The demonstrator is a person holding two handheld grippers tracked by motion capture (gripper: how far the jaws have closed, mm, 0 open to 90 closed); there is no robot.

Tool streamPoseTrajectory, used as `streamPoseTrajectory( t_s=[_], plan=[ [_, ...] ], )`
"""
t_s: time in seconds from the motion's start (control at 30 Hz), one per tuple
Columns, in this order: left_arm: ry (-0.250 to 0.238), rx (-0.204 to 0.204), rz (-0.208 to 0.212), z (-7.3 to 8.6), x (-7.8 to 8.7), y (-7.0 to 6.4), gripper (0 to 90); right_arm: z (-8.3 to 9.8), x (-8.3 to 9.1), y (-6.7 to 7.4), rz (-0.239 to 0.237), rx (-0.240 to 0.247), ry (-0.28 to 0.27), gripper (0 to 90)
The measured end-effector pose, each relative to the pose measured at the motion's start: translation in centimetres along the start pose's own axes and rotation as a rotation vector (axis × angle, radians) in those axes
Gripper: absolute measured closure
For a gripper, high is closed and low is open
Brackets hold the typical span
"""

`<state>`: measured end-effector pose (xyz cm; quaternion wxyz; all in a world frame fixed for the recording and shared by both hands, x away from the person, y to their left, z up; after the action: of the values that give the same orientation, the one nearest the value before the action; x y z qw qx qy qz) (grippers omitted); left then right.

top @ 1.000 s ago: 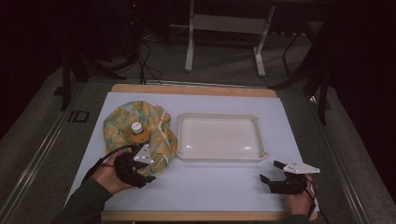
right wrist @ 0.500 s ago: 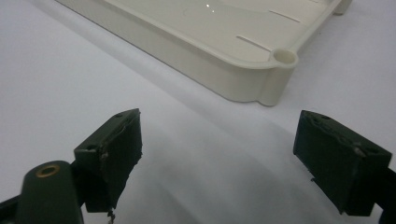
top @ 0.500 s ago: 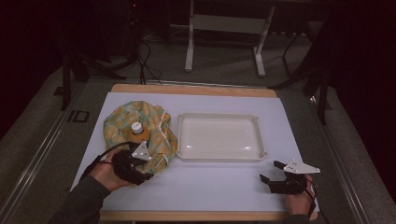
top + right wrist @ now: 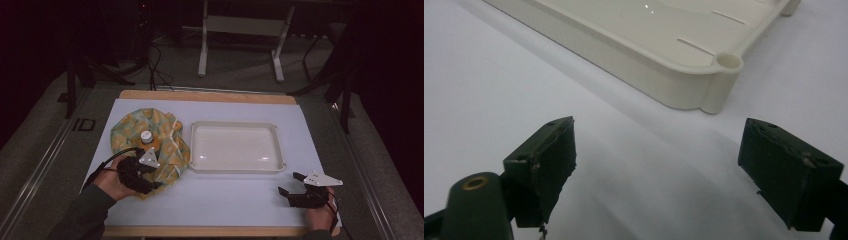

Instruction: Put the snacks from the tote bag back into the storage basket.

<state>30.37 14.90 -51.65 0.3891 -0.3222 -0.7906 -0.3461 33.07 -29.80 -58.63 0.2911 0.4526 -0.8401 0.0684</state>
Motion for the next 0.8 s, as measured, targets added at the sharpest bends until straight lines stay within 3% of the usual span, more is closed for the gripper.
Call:
streamPoseTrajectory(
  t_s=[0.4, 0.8],
  plan=[
    [0.013, 0.025, -0.011, 0.8, 0.3, 1.1, 44.3, 0.0, 0.0, 0.0, 0.000, 0.000, 0.000, 15.1],
    [0.012, 0.024, -0.030, 0.5, 1.1, 2.4, 44.7, 0.0, 0.0, 0.0, 0.000, 0.001, -0.001, 15.1]
  ],
)
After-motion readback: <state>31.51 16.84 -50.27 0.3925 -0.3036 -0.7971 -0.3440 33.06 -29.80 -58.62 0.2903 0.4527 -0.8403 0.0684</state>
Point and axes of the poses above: each handheld gripper's, and its own axes: x roughly backward along the jaws, z roughly out of its underside, y roughly to its left, the point moved 9 cm from there along -x, roughly forward along the jaws, and after that the axes turned 15 degrees about -z, right-handed, at the moved point
